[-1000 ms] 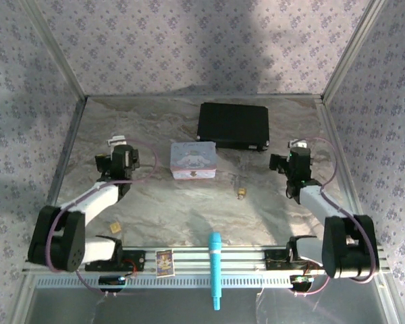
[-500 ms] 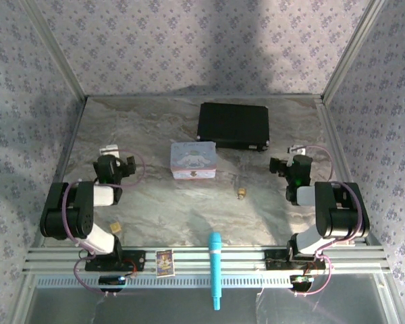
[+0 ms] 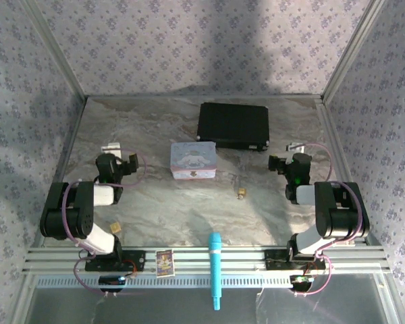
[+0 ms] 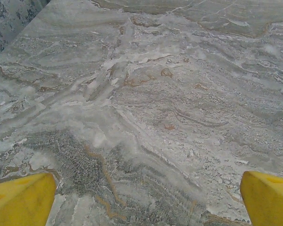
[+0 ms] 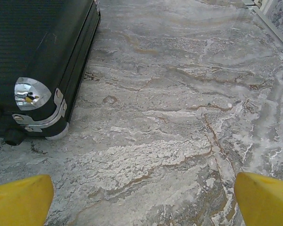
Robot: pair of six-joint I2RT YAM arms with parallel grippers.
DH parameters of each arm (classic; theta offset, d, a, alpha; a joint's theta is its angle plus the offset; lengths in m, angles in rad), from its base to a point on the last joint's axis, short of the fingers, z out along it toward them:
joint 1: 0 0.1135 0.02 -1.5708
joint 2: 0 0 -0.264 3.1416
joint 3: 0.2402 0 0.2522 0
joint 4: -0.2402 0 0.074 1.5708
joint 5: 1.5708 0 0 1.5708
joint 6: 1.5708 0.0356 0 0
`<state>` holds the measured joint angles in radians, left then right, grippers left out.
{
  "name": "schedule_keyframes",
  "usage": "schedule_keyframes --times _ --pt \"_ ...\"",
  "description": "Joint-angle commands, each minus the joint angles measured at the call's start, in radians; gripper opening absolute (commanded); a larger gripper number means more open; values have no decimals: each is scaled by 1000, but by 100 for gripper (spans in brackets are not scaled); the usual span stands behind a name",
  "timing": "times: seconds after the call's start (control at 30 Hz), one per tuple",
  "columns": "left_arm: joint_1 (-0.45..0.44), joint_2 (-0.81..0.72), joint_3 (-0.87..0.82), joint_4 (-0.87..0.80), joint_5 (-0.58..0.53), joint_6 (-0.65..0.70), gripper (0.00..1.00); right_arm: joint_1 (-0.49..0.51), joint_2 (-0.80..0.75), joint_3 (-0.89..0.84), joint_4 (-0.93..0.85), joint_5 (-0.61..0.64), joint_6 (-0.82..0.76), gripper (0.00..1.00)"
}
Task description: Unlock the padlock with the key
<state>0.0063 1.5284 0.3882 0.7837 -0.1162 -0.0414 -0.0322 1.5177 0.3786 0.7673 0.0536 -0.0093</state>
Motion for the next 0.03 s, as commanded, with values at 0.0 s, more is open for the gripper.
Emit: schedule_keyframes --times 0.0 --pt "-4 6 23 34 14 10 100 2 3 20 15 -10 -21 99"
